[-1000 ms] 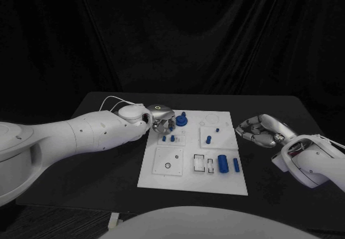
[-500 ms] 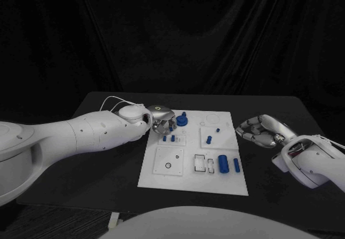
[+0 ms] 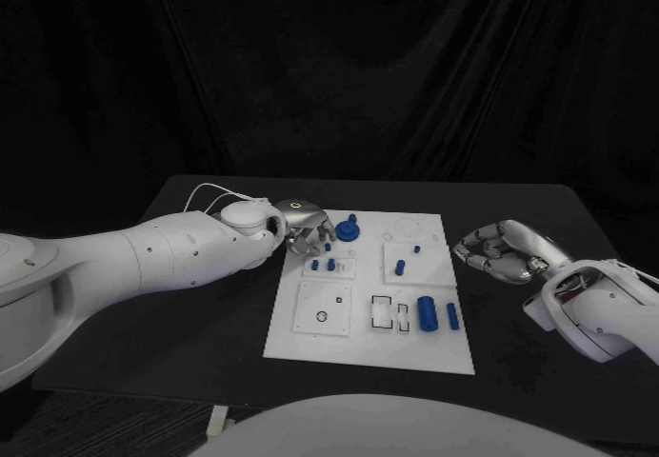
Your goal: Assemble the parts on the task board
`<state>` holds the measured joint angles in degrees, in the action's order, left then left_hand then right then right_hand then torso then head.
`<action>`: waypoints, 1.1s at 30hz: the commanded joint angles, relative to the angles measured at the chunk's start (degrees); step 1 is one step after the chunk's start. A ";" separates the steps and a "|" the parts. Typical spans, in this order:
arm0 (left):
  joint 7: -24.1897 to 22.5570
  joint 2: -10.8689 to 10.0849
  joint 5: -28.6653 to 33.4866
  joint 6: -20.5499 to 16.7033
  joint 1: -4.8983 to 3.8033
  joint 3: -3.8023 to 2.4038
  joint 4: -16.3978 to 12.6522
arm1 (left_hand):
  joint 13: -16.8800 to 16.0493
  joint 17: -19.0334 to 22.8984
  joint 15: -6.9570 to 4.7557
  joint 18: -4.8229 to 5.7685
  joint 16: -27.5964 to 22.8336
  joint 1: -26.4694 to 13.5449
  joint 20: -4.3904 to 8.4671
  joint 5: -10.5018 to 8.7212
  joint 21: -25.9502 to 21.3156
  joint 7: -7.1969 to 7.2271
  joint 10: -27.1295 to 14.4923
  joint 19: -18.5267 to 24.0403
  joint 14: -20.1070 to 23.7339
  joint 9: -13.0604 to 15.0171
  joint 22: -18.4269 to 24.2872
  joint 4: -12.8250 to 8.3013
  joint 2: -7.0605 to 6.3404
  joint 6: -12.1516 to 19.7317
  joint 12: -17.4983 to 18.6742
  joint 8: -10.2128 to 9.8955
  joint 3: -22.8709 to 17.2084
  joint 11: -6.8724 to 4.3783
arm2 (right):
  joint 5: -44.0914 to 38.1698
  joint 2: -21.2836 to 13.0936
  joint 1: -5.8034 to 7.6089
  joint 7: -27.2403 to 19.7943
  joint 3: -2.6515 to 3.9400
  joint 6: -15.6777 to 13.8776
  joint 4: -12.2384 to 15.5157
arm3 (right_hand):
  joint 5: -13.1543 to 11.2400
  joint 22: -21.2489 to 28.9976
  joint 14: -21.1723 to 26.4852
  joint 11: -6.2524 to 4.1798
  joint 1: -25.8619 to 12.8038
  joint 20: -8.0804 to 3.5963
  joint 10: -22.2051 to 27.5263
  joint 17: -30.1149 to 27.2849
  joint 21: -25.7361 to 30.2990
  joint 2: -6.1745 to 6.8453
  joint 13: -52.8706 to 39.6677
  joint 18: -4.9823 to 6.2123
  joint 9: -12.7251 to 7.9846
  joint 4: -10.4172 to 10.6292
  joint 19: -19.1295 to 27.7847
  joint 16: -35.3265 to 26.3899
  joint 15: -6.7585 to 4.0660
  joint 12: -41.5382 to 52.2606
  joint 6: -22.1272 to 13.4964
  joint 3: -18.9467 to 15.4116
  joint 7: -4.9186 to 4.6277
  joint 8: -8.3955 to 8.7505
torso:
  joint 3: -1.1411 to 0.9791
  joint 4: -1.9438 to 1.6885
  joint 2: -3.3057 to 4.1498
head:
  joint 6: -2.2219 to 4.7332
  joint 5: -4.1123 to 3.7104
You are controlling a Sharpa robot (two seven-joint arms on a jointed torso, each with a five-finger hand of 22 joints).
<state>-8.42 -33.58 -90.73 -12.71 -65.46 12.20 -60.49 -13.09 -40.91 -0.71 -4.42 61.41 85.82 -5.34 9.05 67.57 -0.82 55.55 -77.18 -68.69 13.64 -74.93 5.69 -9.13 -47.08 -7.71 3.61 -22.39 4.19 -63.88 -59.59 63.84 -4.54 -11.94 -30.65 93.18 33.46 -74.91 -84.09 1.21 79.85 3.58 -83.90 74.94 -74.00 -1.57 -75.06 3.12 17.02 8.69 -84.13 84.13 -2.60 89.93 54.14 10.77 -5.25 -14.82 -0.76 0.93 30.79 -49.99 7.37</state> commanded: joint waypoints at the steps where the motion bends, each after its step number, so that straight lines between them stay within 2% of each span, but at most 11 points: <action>1: -1.26 -1.15 0.01 -6.06 0.01 -0.06 -0.63 | 0.09 -0.13 0.13 -0.37 -0.18 0.08 -0.10 -0.43 -0.15 0.24 -0.74 0.22 0.32 -0.12 -8.63 0.20 -0.50 0.42 0.45 0.12 0.42 -0.09 | -0.10 -0.55 -0.01 0.15 0.04 -0.93 0.47 | 0.29 -9.98 -4.32 -0.30 -0.37 -0.46 -6.10 8.32 0.45 0.26 -14.94 0.61 0.09 -0.03 -0.04 -0.34 -0.47 0.07 0.19 0.27 -0.24 -0.30 | 0.04 0.01 -0.08 | -0.01 0.05; 5: -3.75 -3.50 0.01 -12.38 -0.53 -0.07 -1.90 | -0.04 -1.31 0.02 -0.30 0.55 -0.21 -0.12 -0.84 0.11 0.34 -2.96 -0.10 -0.44 -0.28 -8.76 0.74 -0.36 0.24 0.97 0.38 1.03 -0.26 | -0.13 -1.06 0.95 0.35 0.05 -1.56 0.83 | 0.11 -9.96 -4.39 -0.29 -0.48 -0.48 -6.10 8.60 0.52 0.57 -14.94 0.62 0.11 -0.10 -0.02 -0.08 -0.46 0.07 0.19 0.18 -0.24 -0.34 | 0.07 -0.03 -0.12 | -0.01 -0.01; 10: -10.81 -7.34 7.37 -21.17 -2.12 -0.07 -4.05 | -1.20 -5.70 -0.43 -1.36 4.20 -5.38 -0.36 -3.44 -6.98 1.37 -7.13 3.50 -0.90 -0.82 -7.10 8.96 1.16 -2.03 -1.95 0.80 4.21 -1.52 | -0.87 -1.20 3.66 1.09 0.05 -1.94 1.09 | -4.13 -9.65 -4.06 -0.54 -1.11 -0.60 -1.91 7.17 1.68 1.01 -9.94 0.82 0.26 0.49 0.27 -1.41 -0.67 -3.50 0.15 -0.06 0.04 -0.52 | 0.06 -0.04 0.02 | -0.01 -0.27; 12: -15.17 -8.81 14.98 -22.34 -2.66 -0.07 -4.69 | -1.65 -1.30 0.66 -2.14 1.32 -11.51 -0.84 5.08 -12.84 -0.05 -8.99 7.18 3.81 -1.36 -5.88 10.97 3.63 -2.07 -2.90 0.28 6.56 -0.28 | -1.32 -0.95 5.08 1.72 0.06 -1.77 0.88 | -7.53 -9.41 -3.83 -0.64 -1.12 -0.76 4.78 6.02 2.53 1.68 -1.15 0.97 0.30 0.81 0.43 -2.47 -0.82 -10.90 0.09 -0.38 0.14 -0.57 | 0.03 -0.08 0.03 | -0.01 -0.26; 14: -21.89 -10.15 25.93 -20.09 -3.04 -0.07 -4.85 | -1.92 2.89 2.43 -2.62 -1.50 -14.01 -1.89 5.62 -18.75 -2.11 -10.82 11.15 9.15 -1.78 -4.65 11.10 4.70 -1.92 -3.58 0.15 7.34 2.03 | -2.12 -0.51 6.71 2.89 0.06 -0.99 0.53 | -8.60 -9.38 -3.84 -0.74 -1.10 -0.79 7.08 5.96 2.65 1.76 2.04 0.98 0.32 0.97 0.43 -2.52 -0.81 -13.84 0.13 -0.42 0.12 -0.61 | 0.03 -0.16 -0.02 | -0.01 -0.27; 15: -25.06 -10.59 30.74 -17.66 -3.15 -0.06 -4.74 | -1.87 4.26 2.94 -3.16 -3.18 -14.77 -2.39 7.36 -24.35 -3.00 -11.99 15.20 12.48 -1.87 -3.38 10.76 4.86 -2.05 -3.61 0.21 7.83 2.58 | -2.62 -0.29 7.37 3.58 0.06 -0.40 0.38 | -12.50 -9.30 -3.76 -0.60 -0.91 -0.70 16.93 5.54 2.99 2.58 15.32 0.96 0.22 1.40 0.45 -2.91 -0.86 -27.28 -0.31 -0.53 0.15 -0.38 | 0.03 -0.17 -0.03 | -0.01 -0.22; 17: -30.52 -11.47 39.56 -11.75 -3.31 -0.06 -4.59 | -1.87 8.57 5.93 -3.38 -12.19 -20.24 -3.65 6.66 -39.81 -3.84 -14.57 30.49 24.34 -1.65 -0.22 10.76 4.86 -4.80 -4.45 1.24 13.20 1.08 | -4.18 0.28 8.75 5.41 0.06 1.63 0.07 | -14.67 -9.09 -3.60 -0.46 -0.48 -0.58 23.92 4.87 3.78 3.53 28.57 1.08 0.12 1.93 0.63 -3.51 -0.65 -41.39 -0.42 -0.57 0.00 -0.23 | 0.05 -0.23 -0.02 | -0.01 -0.11; 20: -37.79 -13.08 52.72 -2.84 -3.48 -0.04 -5.06 | -0.31 15.45 8.67 -2.29 -22.11 -20.50 -4.91 -5.32 -46.55 -2.67 -19.50 39.15 30.95 -3.02 1.52 11.01 6.52 -3.02 -5.11 0.20 21.10 1.08 | -10.20 2.09 11.64 9.22 0.06 7.97 -0.70 | -16.25 -7.83 -2.44 0.40 1.32 -0.15 26.17 1.57 8.14 5.36 38.03 1.88 -0.08 2.62 2.10 -6.67 0.18 -53.82 -0.15 0.12 -1.05 -0.09 | 0.15 -0.19 0.09 | -0.01 0.19; 27: -42.22 -14.53 64.22 4.80 -3.39 -0.02 -7.75 | 8.84 31.39 7.44 -0.69 -46.59 -16.07 -8.87 -4.36 -64.05 -1.38 -37.68 54.85 50.96 -6.28 15.58 11.19 10.05 0.79 -2.60 0.08 29.95 -3.42 | -21.92 6.64 14.37 12.23 0.06 17.35 -3.23 | -16.40 -6.09 -0.22 3.64 4.10 1.96 31.54 -3.07 14.29 7.77 52.29 2.70 -0.96 2.97 4.30 -10.90 2.76 -71.26 -2.09 1.29 -0.60 1.96 | 0.50 -0.54 0.26 | -0.01 -0.61; 30: -42.64 -14.82 66.45 6.95 -3.31 -0.01 -9.04 | 11.02 38.31 6.53 -0.08 -57.36 -16.32 -9.83 -4.00 -64.17 0.60 -44.90 63.74 62.67 -9.32 22.17 11.14 10.22 11.27 0.15 -0.50 30.61 -5.12 | -25.10 8.75 14.73 12.30 0.06 20.36 -5.00 | -17.30 -5.58 0.59 3.95 4.54 1.66 33.15 -4.52 16.25 8.09 55.66 3.17 -1.54 2.59 5.01 -12.15 1.73 -74.60 -3.04 0.92 -0.46 3.24 | 0.61 -0.72 0.52 | -0.01 -1.28; 33: -42.80 -14.92 67.54 8.04 -3.27 -0.01 -9.94 | 11.26 39.86 6.17 -0.37 -60.12 -16.47 -10.07 -3.53 -64.58 0.86 -46.82 68.97 65.68 -10.67 32.83 11.15 10.68 16.29 1.13 -0.91 30.63 -5.59 | -26.67 10.05 14.81 12.02 0.06 22.10 -6.46 | -19.62 -4.33 2.36 4.20 4.29 1.63 36.01 -7.47 20.67 8.06 58.19 3.78 -2.62 2.54 6.79 -14.99 1.80 -76.94 -4.94 -0.13 -0.07 5.29 | 0.91 -0.87 0.87 | -0.01 -2.25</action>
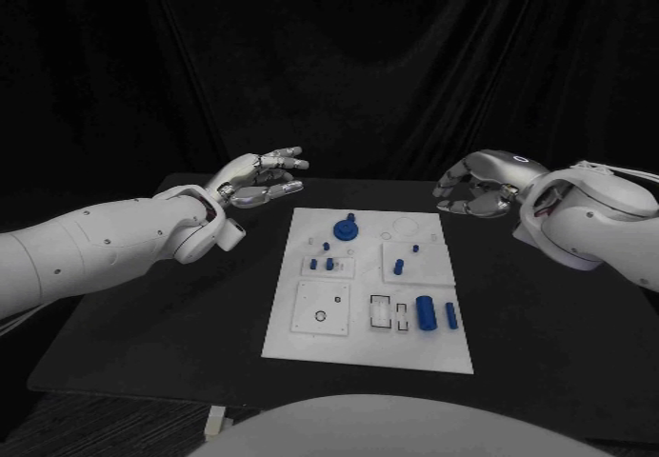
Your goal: Assemble the parts on the task board
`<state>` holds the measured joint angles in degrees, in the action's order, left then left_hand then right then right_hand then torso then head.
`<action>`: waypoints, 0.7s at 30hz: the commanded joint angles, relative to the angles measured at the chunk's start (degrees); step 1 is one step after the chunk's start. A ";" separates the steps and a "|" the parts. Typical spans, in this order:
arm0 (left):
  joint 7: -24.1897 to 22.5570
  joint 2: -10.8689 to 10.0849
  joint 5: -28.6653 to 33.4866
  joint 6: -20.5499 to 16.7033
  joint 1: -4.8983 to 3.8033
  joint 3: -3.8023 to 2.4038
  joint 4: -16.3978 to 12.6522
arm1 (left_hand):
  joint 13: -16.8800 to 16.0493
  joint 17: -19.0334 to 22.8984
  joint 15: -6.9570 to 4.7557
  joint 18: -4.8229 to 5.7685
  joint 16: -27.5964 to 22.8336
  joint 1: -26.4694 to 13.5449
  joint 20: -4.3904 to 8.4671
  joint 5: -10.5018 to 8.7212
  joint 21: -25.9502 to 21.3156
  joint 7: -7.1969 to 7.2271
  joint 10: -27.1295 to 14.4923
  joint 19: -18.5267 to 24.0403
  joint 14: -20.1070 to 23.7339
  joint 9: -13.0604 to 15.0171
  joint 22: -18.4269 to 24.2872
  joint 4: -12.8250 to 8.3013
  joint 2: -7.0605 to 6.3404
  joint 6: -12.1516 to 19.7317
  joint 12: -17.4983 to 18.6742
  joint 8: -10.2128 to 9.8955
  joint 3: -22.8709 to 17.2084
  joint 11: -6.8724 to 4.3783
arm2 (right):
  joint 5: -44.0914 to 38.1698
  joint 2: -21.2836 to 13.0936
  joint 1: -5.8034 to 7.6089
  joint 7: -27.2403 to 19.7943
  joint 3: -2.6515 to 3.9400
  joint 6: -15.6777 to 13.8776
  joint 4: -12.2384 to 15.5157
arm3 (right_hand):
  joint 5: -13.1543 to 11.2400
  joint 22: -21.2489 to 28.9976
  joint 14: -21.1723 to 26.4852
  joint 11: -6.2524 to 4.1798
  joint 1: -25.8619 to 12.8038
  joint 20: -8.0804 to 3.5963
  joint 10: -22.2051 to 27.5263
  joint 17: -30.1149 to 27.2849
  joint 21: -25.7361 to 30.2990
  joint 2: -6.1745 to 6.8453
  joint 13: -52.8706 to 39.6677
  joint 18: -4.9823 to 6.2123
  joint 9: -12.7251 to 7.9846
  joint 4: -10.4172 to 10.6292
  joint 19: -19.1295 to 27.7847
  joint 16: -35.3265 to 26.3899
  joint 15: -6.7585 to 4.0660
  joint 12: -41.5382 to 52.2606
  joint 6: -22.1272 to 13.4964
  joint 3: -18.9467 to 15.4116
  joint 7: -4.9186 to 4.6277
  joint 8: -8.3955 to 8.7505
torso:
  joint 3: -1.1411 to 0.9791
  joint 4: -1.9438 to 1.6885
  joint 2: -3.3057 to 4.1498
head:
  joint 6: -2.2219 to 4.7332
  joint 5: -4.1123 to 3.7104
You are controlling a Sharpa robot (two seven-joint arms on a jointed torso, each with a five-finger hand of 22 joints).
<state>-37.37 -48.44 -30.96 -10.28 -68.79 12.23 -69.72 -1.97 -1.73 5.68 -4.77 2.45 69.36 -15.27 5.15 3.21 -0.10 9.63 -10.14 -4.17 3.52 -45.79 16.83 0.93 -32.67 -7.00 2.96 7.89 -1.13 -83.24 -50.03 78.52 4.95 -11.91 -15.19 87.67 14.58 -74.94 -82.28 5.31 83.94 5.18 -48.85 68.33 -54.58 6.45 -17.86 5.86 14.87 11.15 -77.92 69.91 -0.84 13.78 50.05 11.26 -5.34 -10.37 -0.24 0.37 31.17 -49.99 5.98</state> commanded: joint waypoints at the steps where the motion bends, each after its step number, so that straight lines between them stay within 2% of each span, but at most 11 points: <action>1: -13.92 -0.05 7.97 5.79 0.06 -0.05 -0.87 | 0.20 0.92 -0.37 -0.28 -1.56 0.12 -0.09 0.87 -0.32 0.00 -1.39 2.90 1.66 -0.72 5.90 -0.05 1.15 2.88 0.68 -0.34 0.44 -0.29 | -7.58 0.68 0.13 2.42 0.03 6.93 -1.24 | -0.97 -4.23 0.61 0.19 -0.02 0.07 1.40 -0.98 1.51 -0.06 1.54 1.05 -0.79 0.16 0.64 -0.82 0.09 -1.10 -1.24 -0.96 0.03 1.34 | 0.43 -0.32 0.51 | -0.01 -1.18; 3: -14.06 -0.04 8.31 6.15 0.06 -0.05 -1.17 | 0.22 1.08 -0.64 -0.60 -1.84 0.28 0.11 1.27 -0.52 -0.06 -1.62 4.14 2.03 -0.81 9.56 -0.03 1.49 3.72 0.74 -0.41 0.72 -0.34 | -8.07 0.83 0.14 2.11 0.03 7.31 -1.69 | -1.29 -4.15 0.70 0.30 -0.35 0.14 1.97 -1.19 1.87 -0.29 2.35 1.07 -1.18 0.31 0.69 -0.92 0.16 -1.50 -1.48 -1.47 0.35 1.87 | 0.82 -0.70 0.97 | -0.01 -1.97; 4: -14.08 -0.04 8.38 6.20 0.06 -0.05 -1.26 | 0.22 1.12 -0.69 -0.70 -1.88 0.35 0.16 1.39 -0.50 -0.08 -1.64 4.24 2.11 -0.82 9.73 -0.04 1.63 3.91 0.74 -0.42 0.76 -0.34 | -8.17 0.79 0.14 2.00 0.03 7.33 -1.75 | -1.44 -4.13 0.71 0.31 -0.50 0.16 2.17 -1.24 1.98 -0.41 2.69 1.08 -1.31 0.38 0.68 -0.92 0.18 -1.65 -1.42 -1.69 0.49 2.00 | 0.87 -0.75 1.01 | -0.01 -2.09; 5: -14.13 -0.06 8.48 6.26 0.05 -0.06 -1.39 | 0.24 1.16 -0.72 -0.84 -1.93 0.47 0.22 1.71 -0.49 -0.13 -1.75 4.37 2.21 -0.83 10.02 -0.04 1.89 4.04 0.78 -0.42 0.81 -0.35 | -8.31 0.68 0.15 1.83 0.03 7.28 -1.79 | -1.85 -4.14 0.72 0.29 -0.80 0.17 2.44 -1.29 2.03 -0.57 3.22 1.08 -1.47 0.52 0.62 -0.88 0.18 -1.84 -1.20 -2.07 0.70 2.13 | 1.09 -0.99 1.41 | -0.01 -2.46; 6: -14.16 -0.08 8.54 6.32 0.03 -0.06 -1.51 | 0.25 1.18 -0.64 -1.05 -1.95 0.71 0.27 2.23 -0.46 -0.20 -1.87 4.47 2.27 -0.83 10.30 -0.07 2.16 4.13 0.82 -0.41 0.92 -0.33 | -8.40 0.56 0.15 1.70 0.03 7.19 -1.78 | -1.97 -4.09 0.76 0.28 -0.85 0.18 2.50 -1.42 2.23 -0.65 3.41 1.11 -1.52 0.54 0.66 -0.97 0.17 -1.89 -1.06 -2.19 0.77 2.14 | 1.21 -1.09 1.55 | -0.01 -2.70; 11: -14.16 -0.83 8.72 6.90 -0.15 -0.07 -2.97 | 0.26 1.19 -0.07 -1.85 -1.94 2.34 0.15 4.00 -0.38 -0.45 -1.99 4.60 2.20 -0.86 11.34 -0.09 2.63 4.48 0.77 -0.44 1.32 0.09 | -8.66 -0.23 0.14 0.82 0.02 6.44 -1.24 | -2.26 -3.97 0.98 0.54 -0.73 0.28 1.77 -1.81 2.86 -0.90 4.13 1.16 -1.77 0.39 0.77 -1.22 0.33 -1.55 -0.42 -2.67 0.74 2.26 | 1.91 -1.64 3.21 | -0.01 -3.99; 13: -14.04 -1.76 8.76 7.08 -0.30 -0.08 -4.45 | 0.26 1.18 0.19 -2.02 -1.94 2.58 0.06 4.35 -0.36 -0.53 -2.06 4.61 2.16 -0.89 11.56 -0.08 2.78 4.86 0.79 -0.48 1.46 0.28 | -8.72 -0.46 0.13 0.30 0.02 6.09 -0.84 | -2.31 -3.91 1.06 0.55 -0.58 0.33 1.24 -1.96 3.15 -0.97 4.37 1.19 -1.90 0.29 0.82 -1.30 0.38 -1.28 -0.30 -2.84 0.73 2.38 | 2.04 -1.65 3.50 | -0.01 -4.18; 21: -13.78 -4.37 8.80 7.82 -1.36 -0.09 -9.07 | 0.33 1.19 0.88 -2.65 -1.94 3.20 -0.40 5.73 -0.31 -0.59 -2.51 4.58 2.13 -0.99 12.23 -0.07 3.67 6.27 1.02 -0.57 1.98 0.67 | -8.78 -1.37 -0.06 -1.73 0.02 4.26 0.83 | -2.36 -3.95 1.13 0.50 -0.25 0.39 -0.06 -2.12 3.31 -1.02 4.93 1.19 -2.32 0.06 0.73 -1.27 0.41 -0.54 -0.49 -3.33 0.74 2.92 | 2.60 -1.71 5.93 | -0.01 -5.14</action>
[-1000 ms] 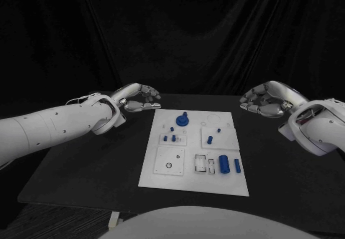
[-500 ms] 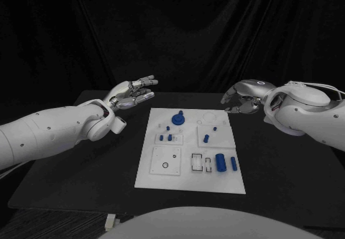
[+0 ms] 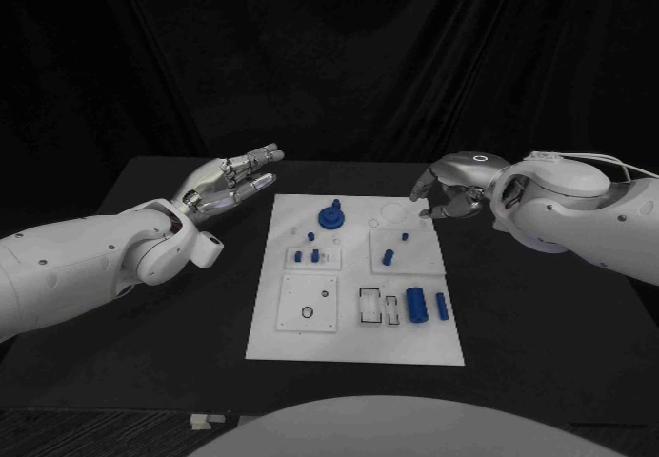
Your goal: Assemble the parts on the task board
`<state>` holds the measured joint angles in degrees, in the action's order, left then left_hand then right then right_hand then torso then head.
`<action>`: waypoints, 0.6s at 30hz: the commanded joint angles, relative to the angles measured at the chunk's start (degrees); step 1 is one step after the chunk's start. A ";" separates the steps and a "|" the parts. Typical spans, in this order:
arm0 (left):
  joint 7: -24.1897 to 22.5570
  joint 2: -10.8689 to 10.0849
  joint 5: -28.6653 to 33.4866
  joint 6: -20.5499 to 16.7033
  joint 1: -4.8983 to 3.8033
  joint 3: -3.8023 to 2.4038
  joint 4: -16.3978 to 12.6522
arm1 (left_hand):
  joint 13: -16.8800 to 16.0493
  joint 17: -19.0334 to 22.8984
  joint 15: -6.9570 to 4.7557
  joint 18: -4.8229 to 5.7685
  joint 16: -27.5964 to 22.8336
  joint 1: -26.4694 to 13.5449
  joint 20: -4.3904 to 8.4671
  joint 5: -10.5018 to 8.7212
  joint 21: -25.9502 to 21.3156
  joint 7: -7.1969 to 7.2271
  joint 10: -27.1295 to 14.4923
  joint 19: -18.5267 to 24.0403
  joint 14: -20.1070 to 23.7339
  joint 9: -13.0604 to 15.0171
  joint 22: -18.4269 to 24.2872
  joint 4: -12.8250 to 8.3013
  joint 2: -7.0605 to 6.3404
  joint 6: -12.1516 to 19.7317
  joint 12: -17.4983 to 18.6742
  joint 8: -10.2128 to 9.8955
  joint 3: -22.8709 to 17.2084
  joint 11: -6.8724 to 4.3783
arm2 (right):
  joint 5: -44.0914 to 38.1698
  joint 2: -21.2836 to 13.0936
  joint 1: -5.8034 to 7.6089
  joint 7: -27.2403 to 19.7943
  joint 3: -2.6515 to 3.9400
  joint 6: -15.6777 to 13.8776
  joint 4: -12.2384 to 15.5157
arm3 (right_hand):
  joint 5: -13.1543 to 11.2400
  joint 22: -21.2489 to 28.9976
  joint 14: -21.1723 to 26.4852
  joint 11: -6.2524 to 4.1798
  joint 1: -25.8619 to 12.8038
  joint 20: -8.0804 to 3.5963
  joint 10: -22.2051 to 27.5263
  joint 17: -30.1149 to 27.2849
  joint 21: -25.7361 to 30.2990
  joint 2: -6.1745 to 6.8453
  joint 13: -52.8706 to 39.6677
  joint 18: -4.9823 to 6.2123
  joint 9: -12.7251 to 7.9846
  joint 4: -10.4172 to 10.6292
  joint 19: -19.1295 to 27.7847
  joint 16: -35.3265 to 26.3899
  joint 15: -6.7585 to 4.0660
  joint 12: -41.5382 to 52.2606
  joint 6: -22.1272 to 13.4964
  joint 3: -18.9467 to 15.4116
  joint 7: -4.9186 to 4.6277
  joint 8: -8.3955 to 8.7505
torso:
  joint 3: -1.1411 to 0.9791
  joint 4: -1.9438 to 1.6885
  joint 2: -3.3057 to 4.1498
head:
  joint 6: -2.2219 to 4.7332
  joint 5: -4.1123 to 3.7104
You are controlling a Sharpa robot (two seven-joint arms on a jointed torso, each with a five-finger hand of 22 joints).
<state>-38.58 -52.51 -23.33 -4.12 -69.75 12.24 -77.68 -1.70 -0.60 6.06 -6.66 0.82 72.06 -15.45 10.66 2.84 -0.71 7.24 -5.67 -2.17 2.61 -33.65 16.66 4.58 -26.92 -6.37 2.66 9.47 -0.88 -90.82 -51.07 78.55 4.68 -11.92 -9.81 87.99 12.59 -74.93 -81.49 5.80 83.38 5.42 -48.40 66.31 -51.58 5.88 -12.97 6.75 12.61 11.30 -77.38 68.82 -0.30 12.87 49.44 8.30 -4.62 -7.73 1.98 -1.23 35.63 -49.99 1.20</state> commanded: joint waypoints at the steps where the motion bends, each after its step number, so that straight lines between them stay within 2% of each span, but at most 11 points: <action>1: -12.50 -0.76 1.18 1.75 -0.60 -0.10 -1.95 | 0.07 0.06 0.53 -0.78 -0.31 0.51 -0.25 0.26 0.06 0.03 -0.14 0.10 0.14 -0.09 0.11 0.10 0.07 0.57 0.41 -0.27 0.42 0.44 | -1.22 -0.56 -0.16 -1.69 0.03 -1.18 0.87 | -0.36 -3.97 0.38 -0.03 0.38 0.15 -0.70 -0.18 0.34 -0.46 0.15 0.31 -0.14 -0.13 0.18 -0.23 -0.13 0.48 0.03 -0.45 0.08 0.39 | 0.47 -0.18 1.74 | -0.01 -0.59; 4: -12.38 -1.65 1.18 1.65 -0.93 -0.10 -3.46 | 0.08 0.09 0.88 -1.13 -0.35 0.56 -0.53 0.76 0.08 -0.08 -0.34 0.07 0.29 -0.13 0.51 0.11 0.87 1.35 0.48 -0.30 0.80 0.82 | -1.22 -0.96 -0.23 -1.89 0.03 -1.13 1.50 | -0.03 -3.97 0.44 -0.09 0.70 0.13 -0.93 -0.31 0.49 -0.53 0.38 0.33 -0.25 -0.32 0.19 -0.29 -0.18 0.62 0.09 -0.51 0.05 0.49 | 0.63 -0.29 2.02 | -0.01 -1.08; 6: -12.30 -2.30 1.18 1.49 -1.19 -0.10 -4.55 | 0.07 0.09 0.92 -1.18 -0.34 0.58 -0.56 0.87 0.09 -0.11 -0.27 0.06 0.27 -0.13 0.49 0.10 0.94 1.38 0.41 -0.30 0.87 0.87 | -1.22 -1.36 -0.29 -1.96 0.03 -1.11 2.05 | 0.59 -3.99 0.51 -0.14 1.07 0.10 -0.93 -0.44 0.58 -0.57 0.70 0.34 -0.37 -0.56 0.17 -0.34 -0.23 0.64 0.19 -0.55 0.05 0.59 | 0.77 -0.38 2.23 | -0.01 -1.53; 8: -12.23 -2.97 1.18 1.41 -1.42 -0.10 -5.53 | 0.07 0.09 0.97 -1.28 -0.34 0.57 -0.65 1.01 0.10 -0.03 -0.33 0.03 0.28 -0.15 0.57 0.11 1.04 1.73 0.44 -0.33 1.04 1.04 | -1.22 -1.73 -0.41 -1.84 0.03 -0.69 2.54 | 1.01 -3.99 0.56 -0.17 1.35 0.07 -0.87 -0.53 0.68 -0.60 0.92 0.35 -0.46 -0.74 0.18 -0.39 -0.25 0.61 0.19 -0.55 0.12 0.68 | 1.02 -0.53 2.58 | -0.01 -2.03; 11: -12.06 -3.89 2.06 1.47 -1.70 -0.10 -6.68 | 0.09 0.08 1.05 -1.38 -0.34 0.50 -0.77 1.11 0.12 0.09 -0.42 0.01 0.26 -0.18 0.65 0.12 1.20 2.10 0.48 -0.36 1.24 1.14 | -1.23 -2.00 -0.66 -1.29 0.03 0.67 2.97 | 1.24 -4.09 0.45 -0.19 1.67 0.04 -0.86 -0.36 0.47 -0.56 1.18 0.31 -0.59 -0.97 0.04 -0.16 -0.29 0.60 0.06 -0.58 0.25 0.87 | 1.22 -0.60 2.79 | -0.01 -2.39; 15: -11.76 -4.43 6.08 2.24 -1.86 -0.10 -7.37 | 0.09 0.10 1.30 -1.51 -0.35 0.73 -0.93 1.42 0.14 0.00 -0.44 -0.05 0.32 -0.19 0.73 0.05 1.36 2.39 0.46 -0.36 1.42 1.42 | -1.23 -1.95 -1.00 -0.68 0.03 2.06 3.03 | 1.02 -4.02 0.49 -0.23 1.79 0.01 -0.57 -0.49 0.86 -0.51 1.47 0.37 -0.67 -1.09 0.10 -0.23 -0.33 0.45 0.13 -0.70 0.26 0.93 | 1.36 -0.77 2.82 | -0.01 -2.79; 18: -11.76 -4.75 8.22 2.59 -1.91 -0.10 -7.65 | 0.09 0.10 1.66 -1.65 -0.36 0.93 -1.05 1.75 0.17 -0.12 -0.56 -0.11 0.35 -0.22 0.88 0.06 1.54 2.86 0.47 -0.39 1.65 1.75 | -1.54 -1.90 -1.30 -0.38 0.03 2.41 3.02 | 0.95 -4.02 0.46 -0.23 1.81 0.00 -0.49 -0.43 0.88 -0.53 1.55 0.37 -0.69 -1.10 0.09 -0.16 -0.34 0.41 0.17 -0.72 0.25 0.93 | 1.35 -0.67 2.77 | -0.01 -2.62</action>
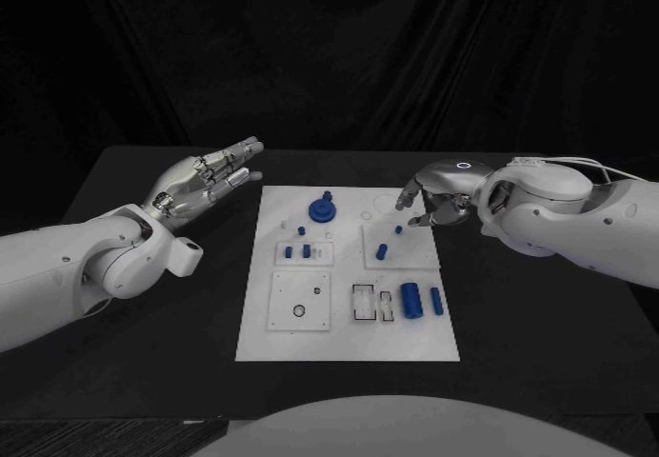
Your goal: Assemble the parts on the task board
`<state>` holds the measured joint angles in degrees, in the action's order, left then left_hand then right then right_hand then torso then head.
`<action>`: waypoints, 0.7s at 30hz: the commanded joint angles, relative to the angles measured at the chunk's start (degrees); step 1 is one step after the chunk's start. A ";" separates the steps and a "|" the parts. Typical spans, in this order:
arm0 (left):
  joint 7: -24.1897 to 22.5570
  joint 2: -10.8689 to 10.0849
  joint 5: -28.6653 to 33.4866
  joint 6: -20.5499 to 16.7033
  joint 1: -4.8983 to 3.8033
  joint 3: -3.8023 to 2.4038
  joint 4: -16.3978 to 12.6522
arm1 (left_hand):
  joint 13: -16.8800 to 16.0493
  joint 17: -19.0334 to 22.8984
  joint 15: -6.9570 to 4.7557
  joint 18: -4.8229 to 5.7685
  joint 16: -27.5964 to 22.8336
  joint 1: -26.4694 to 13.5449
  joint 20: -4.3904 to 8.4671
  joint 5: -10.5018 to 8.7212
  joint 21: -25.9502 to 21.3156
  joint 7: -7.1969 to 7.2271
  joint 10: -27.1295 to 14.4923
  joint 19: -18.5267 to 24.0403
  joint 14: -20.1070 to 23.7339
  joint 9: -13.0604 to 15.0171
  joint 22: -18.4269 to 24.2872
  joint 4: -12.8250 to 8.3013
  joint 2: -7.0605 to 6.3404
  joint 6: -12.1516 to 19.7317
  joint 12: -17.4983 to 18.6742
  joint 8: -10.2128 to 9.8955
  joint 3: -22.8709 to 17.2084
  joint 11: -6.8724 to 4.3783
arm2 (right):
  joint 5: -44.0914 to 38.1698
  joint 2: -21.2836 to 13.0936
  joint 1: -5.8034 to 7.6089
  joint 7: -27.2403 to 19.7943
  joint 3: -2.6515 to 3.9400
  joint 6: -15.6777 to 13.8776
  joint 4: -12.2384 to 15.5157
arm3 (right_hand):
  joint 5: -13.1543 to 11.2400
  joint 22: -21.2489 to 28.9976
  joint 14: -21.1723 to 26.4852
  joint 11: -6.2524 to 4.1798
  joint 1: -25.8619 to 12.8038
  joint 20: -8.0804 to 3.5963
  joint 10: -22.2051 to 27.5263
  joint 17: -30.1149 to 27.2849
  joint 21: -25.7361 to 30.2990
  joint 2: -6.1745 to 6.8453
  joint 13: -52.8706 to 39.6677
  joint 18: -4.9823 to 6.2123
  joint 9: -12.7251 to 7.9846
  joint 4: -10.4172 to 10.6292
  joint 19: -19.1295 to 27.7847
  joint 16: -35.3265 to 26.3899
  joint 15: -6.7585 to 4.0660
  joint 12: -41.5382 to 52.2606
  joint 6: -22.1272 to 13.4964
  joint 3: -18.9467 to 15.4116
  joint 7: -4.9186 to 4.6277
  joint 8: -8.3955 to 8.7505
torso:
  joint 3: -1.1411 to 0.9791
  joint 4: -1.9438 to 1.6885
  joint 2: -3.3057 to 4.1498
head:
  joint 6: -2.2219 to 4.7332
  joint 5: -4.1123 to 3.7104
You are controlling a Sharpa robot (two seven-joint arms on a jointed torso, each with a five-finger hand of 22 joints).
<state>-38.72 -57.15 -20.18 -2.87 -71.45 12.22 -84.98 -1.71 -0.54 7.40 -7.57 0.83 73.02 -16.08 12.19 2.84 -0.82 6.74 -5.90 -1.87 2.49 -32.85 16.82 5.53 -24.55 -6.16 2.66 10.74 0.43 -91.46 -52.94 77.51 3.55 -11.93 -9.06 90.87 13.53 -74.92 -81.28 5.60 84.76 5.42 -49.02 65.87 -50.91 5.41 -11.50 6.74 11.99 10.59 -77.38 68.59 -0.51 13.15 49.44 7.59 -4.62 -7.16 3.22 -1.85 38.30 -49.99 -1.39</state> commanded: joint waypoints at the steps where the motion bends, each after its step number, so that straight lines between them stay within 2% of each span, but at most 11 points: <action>1: -11.66 -0.21 5.53 1.40 -0.23 -0.07 -0.41 | 0.09 0.03 0.35 -0.75 -0.36 -0.01 -0.43 0.27 0.16 -0.01 -0.06 0.11 0.03 -0.09 0.12 -0.09 0.62 0.50 0.23 -0.38 0.42 0.47 | -1.19 -0.01 -0.37 0.84 0.03 1.69 0.13 | -0.08 -4.03 0.18 -0.04 0.43 -0.02 0.24 0.08 0.26 -0.07 0.19 0.39 -0.08 -0.40 0.06 0.18 -0.15 0.07 0.26 -0.06 0.22 0.35 | 0.11 -0.05 0.09 | -0.01 -0.13; 3: -11.71 -0.42 6.36 1.52 -0.25 -0.07 -0.52 | 0.08 0.03 0.34 -0.76 -0.35 -0.01 -0.43 0.29 0.17 -0.02 0.01 0.11 0.00 -0.07 0.12 -0.09 0.62 0.31 0.17 -0.36 0.43 0.46 | -1.95 0.04 -0.66 1.04 0.03 1.62 0.06 | -0.23 -4.02 0.18 -0.08 0.37 -0.04 0.32 -0.02 0.34 -0.07 0.33 0.41 -0.10 -0.38 0.03 0.13 -0.18 0.03 0.40 -0.16 0.17 0.33 | 0.13 -0.08 0.02 | -0.01 -0.24; 5: -11.72 -0.57 6.85 1.63 -0.27 -0.07 -0.63 | 0.08 0.03 0.32 -0.79 -0.36 0.07 -0.43 0.41 0.17 -0.01 -0.03 0.09 0.03 -0.07 0.12 -0.11 0.63 0.32 0.19 -0.35 0.49 0.43 | -2.44 0.18 -0.95 1.24 0.03 1.44 -0.13 | -0.31 -4.03 0.15 -0.11 0.35 -0.06 0.35 0.01 0.33 -0.06 0.40 0.41 -0.11 -0.38 -0.01 0.18 -0.20 0.02 0.48 -0.22 0.16 0.31 | 0.36 -0.12 -0.17 | -0.01 -0.45; 7: -11.71 -0.70 7.10 1.74 -0.27 -0.07 -0.75 | 0.08 0.03 0.32 -0.79 -0.36 0.07 -0.43 0.41 0.17 -0.01 -0.03 0.09 0.03 -0.07 0.12 -0.11 0.63 0.32 0.19 -0.35 0.49 0.43 | -2.87 0.37 -1.17 1.32 0.03 1.36 -0.42 | -0.29 -4.01 0.12 -0.14 0.39 -0.07 0.36 0.04 0.43 -0.09 0.43 0.43 -0.11 -0.40 0.00 0.22 -0.21 0.02 0.52 -0.21 0.16 0.30 | 0.40 -0.14 -0.20 | -0.01 -0.97; 8: -11.70 -0.81 7.21 1.81 -0.28 -0.07 -0.85 | 0.08 0.04 0.31 -0.83 -0.37 0.16 -0.43 0.55 0.17 -0.05 -0.05 0.09 0.07 -0.07 0.19 -0.12 0.68 0.40 0.18 -0.34 0.52 0.45 | -3.11 0.54 -1.32 1.33 0.03 1.32 -0.68 | 0.18 -3.98 0.09 -0.20 0.71 -0.14 0.38 -0.09 0.63 -0.18 0.67 0.46 -0.20 -0.63 -0.05 0.18 -0.29 0.01 0.58 -0.18 0.20 0.38 | 0.49 -0.17 -0.24 | -0.01 -1.31; 10: -11.65 -1.10 7.36 1.95 -0.28 -0.07 -1.13 | 0.08 0.04 0.30 -0.87 -0.36 0.28 -0.43 0.71 0.17 -0.11 -0.09 0.08 0.05 -0.06 0.24 -0.13 0.76 0.42 0.18 -0.34 0.55 0.45 | -3.44 0.92 -1.55 1.29 0.03 1.10 -1.23 | 0.40 -3.92 0.14 -0.26 0.84 -0.17 0.45 -0.27 0.90 -0.16 0.82 0.51 -0.26 -0.75 -0.02 0.05 -0.33 -0.03 0.55 -0.20 0.30 0.45 | 0.41 -0.14 -0.22 | -0.01 -1.71; 13: -11.54 -1.42 7.46 2.02 -0.29 -0.07 -1.39 | 0.08 0.04 0.31 -0.97 -0.36 0.61 -0.44 1.21 0.17 -0.26 -0.12 0.08 0.06 -0.05 0.44 -0.14 0.97 0.45 0.13 -0.32 0.65 0.50 | -3.67 1.29 -1.80 1.19 0.03 0.90 -1.72 | 0.86 -3.87 0.23 -0.27 1.02 -0.23 0.58 -0.54 1.23 -0.14 1.14 0.55 -0.45 -0.94 -0.02 -0.12 -0.37 -0.08 0.23 -0.27 0.51 0.74 | 0.50 -0.16 -0.27 | -0.01 -1.92; 14: -11.50 -1.49 7.49 1.94 -0.29 -0.07 -1.44 | 0.07 0.03 0.39 -1.07 -0.35 1.07 -0.45 1.68 0.17 -0.34 -0.14 0.06 0.02 -0.05 0.58 -0.19 1.03 0.48 0.07 -0.32 0.76 0.59 | -3.72 1.39 -1.87 1.14 0.03 0.83 -1.85 | 1.01 -3.83 0.24 -0.28 1.09 -0.24 0.57 -0.57 1.41 -0.20 1.21 0.57 -0.48 -1.00 0.02 -0.14 -0.37 -0.08 0.22 -0.24 0.56 0.78 | 0.47 -0.16 -0.26 | -0.01 -1.96; 18: -11.55 -1.66 7.55 1.00 -0.29 -0.06 -1.39 | 0.00 -0.05 0.84 -1.43 -0.28 4.56 -0.56 2.78 0.32 -0.61 0.14 -0.27 -0.30 0.01 0.63 -0.57 0.00 -0.03 -0.46 -0.25 1.07 0.99 | -3.85 1.93 -2.13 0.57 0.03 0.25 -2.57 | 1.49 -3.79 0.33 -0.37 1.34 -0.28 0.40 -0.80 1.66 -0.38 1.40 0.60 -0.52 -1.18 0.04 -0.30 -0.42 0.02 0.42 -0.13 0.64 0.76 | 0.52 -0.15 -0.19 | -0.01 -2.08; 19: -11.61 -1.67 7.56 0.81 -0.29 -0.06 -1.34 | -0.07 -0.16 1.18 -1.68 -0.17 6.36 -0.62 3.10 0.64 -0.67 0.59 -1.06 -0.80 0.06 -0.28 -0.69 -0.90 -0.62 -0.99 -0.19 1.14 1.42 | -3.87 2.07 -2.20 0.38 0.03 -0.02 -2.77 | 1.60 -3.67 0.49 -0.42 1.44 -0.30 0.27 -1.13 2.15 -0.42 1.49 0.68 -0.52 -1.26 0.18 -0.58 -0.44 0.09 0.60 -0.09 0.62 0.70 | 0.47 -0.15 -0.19 | -0.01 -2.12; 21: -11.75 -1.66 7.57 0.46 -0.29 -0.06 -1.21 | -0.11 -0.25 1.24 -1.80 -0.08 7.65 -0.63 3.51 0.79 -0.76 0.87 -1.58 -1.25 0.07 -0.59 -0.67 -1.35 -0.88 -1.35 -0.18 1.07 1.54 | -3.94 2.38 -2.37 0.02 0.03 -0.53 -3.23 | 1.80 -3.66 0.53 -0.43 1.67 -0.33 0.12 -1.14 2.26 -0.48 1.62 0.68 -0.59 -1.43 0.20 -0.58 -0.47 0.18 0.53 0.02 0.72 0.80 | 0.45 -0.19 -0.21 | -0.01 -2.27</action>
<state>-38.77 -58.84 -13.70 -1.92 -71.56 12.21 -86.16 -1.77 -0.73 8.52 -8.45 0.83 80.32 -16.76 15.64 3.34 -1.68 7.59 -7.26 -3.00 2.50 -33.30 16.27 4.26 -24.99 -7.26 2.66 11.60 1.66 -94.30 -50.62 75.32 3.67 -11.91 -8.49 87.83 15.04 -74.91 -81.01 5.38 85.74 5.42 -48.80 64.76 -48.92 4.90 -9.94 6.73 11.45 9.55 -77.38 68.16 -0.78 13.15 49.94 7.53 -4.12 -6.60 3.69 -1.99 38.08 -49.99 -3.54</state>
